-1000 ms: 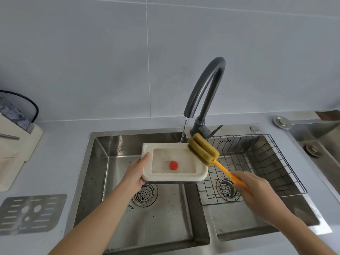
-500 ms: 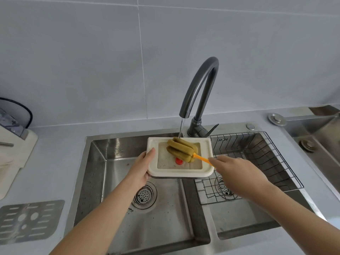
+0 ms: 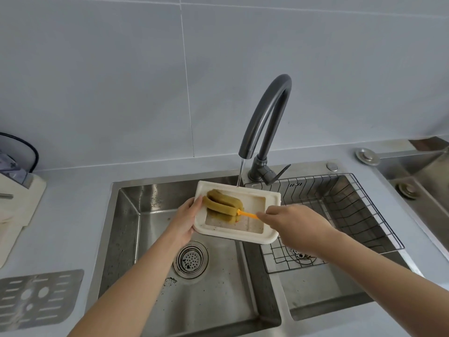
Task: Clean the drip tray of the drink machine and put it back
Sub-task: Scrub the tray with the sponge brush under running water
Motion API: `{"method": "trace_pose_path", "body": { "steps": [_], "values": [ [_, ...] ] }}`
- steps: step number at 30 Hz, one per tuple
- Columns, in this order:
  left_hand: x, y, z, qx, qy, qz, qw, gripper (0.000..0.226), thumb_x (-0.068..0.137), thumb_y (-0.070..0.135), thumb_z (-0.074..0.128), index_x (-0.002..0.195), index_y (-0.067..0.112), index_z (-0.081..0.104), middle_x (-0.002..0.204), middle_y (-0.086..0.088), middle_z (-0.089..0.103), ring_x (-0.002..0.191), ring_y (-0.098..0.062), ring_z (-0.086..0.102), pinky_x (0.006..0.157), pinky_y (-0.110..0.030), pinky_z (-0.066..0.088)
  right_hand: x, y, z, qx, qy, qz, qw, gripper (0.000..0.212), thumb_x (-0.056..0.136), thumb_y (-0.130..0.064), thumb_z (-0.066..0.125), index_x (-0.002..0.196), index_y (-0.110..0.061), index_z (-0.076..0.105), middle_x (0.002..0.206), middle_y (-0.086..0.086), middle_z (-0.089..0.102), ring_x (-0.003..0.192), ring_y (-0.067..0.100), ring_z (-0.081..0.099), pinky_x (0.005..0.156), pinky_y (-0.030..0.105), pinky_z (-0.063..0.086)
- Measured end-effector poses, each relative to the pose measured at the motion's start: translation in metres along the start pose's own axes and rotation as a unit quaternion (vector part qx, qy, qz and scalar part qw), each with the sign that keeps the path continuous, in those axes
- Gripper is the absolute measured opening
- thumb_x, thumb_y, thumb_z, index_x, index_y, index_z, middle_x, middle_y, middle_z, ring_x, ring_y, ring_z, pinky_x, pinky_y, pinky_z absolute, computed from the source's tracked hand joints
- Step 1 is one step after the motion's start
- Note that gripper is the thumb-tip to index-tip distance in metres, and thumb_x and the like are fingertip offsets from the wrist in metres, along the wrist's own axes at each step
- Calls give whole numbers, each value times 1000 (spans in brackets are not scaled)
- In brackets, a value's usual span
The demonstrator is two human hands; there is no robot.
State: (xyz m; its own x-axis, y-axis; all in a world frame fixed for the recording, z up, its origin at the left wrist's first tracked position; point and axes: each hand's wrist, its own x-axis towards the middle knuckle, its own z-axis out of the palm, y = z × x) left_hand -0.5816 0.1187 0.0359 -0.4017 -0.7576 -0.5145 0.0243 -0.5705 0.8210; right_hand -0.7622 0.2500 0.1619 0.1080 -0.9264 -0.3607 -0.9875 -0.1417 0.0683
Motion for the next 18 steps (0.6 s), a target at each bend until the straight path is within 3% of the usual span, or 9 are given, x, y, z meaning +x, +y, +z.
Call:
{"method": "trace_pose_path", "body": {
  "steps": [7, 12, 18],
  "values": [
    [-1, 5, -14, 2, 4, 25, 1000, 17, 89, 28, 50, 99, 16, 56, 92, -5, 64, 89, -24, 61, 87, -43, 48, 7, -4, -4, -31, -24, -55, 998, 62, 84, 5, 39, 141, -19, 33, 121, 2, 54, 100, 31, 57, 80, 40, 51],
    [-2, 9, -26, 24, 15, 39, 999, 14, 89, 27, 52, 101, 19, 56, 97, -5, 62, 93, -25, 58, 93, -49, 46, 9, -4, -8, -70, -21, -76, 994, 60, 87, 2, 41, 142, -19, 30, 121, 2, 53, 97, 31, 58, 72, 35, 43],
    [-3, 13, -33, 43, 29, 48, 997, 9, 88, 28, 54, 97, 25, 55, 100, -5, 59, 93, -24, 56, 94, -50, 45, 8, 2, -14, -85, -11, -70, 994, 62, 87, 3, 36, 143, -23, 27, 129, -1, 50, 98, 29, 58, 74, 37, 47]
  ]
}}
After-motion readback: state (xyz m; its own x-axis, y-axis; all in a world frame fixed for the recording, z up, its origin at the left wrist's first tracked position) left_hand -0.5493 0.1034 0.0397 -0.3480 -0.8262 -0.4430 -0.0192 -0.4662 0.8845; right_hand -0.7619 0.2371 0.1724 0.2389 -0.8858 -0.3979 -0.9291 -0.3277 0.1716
